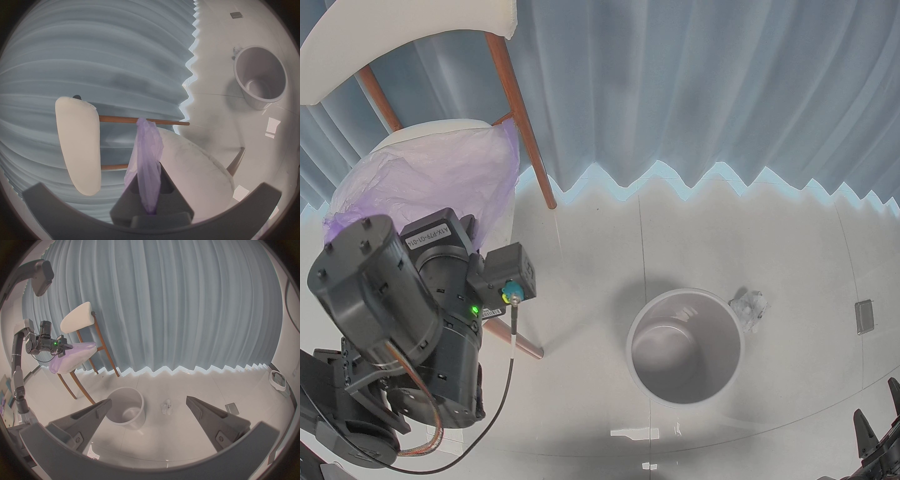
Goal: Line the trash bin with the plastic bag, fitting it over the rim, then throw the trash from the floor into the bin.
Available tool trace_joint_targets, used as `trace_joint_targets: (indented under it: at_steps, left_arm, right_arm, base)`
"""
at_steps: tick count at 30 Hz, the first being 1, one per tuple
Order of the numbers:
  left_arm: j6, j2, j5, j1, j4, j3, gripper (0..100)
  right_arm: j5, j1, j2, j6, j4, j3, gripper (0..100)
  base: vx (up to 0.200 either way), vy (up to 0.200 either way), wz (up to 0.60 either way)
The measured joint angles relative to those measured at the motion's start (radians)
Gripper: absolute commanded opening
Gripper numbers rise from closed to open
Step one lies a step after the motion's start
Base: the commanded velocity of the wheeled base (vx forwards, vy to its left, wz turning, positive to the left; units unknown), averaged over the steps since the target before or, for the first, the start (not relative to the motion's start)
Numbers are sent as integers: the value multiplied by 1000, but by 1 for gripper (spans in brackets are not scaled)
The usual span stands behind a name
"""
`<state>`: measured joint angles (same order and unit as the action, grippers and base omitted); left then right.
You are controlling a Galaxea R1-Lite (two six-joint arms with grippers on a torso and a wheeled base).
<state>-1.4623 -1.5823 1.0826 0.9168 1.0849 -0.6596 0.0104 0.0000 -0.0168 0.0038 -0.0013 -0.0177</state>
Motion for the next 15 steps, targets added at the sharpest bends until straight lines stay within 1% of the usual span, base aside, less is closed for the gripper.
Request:
trace_joint_targets:
  at_steps: [7,15]
  left_arm:
    - [0,42,2,-33,0,23,0]
    - [3,138,1,-39,0,168,0]
  right_arm:
    - [0,0,0,0,0,0,100]
    - [0,0,0,0,0,0,100]
  base:
    - [0,0,0]
    - [0,0,0]
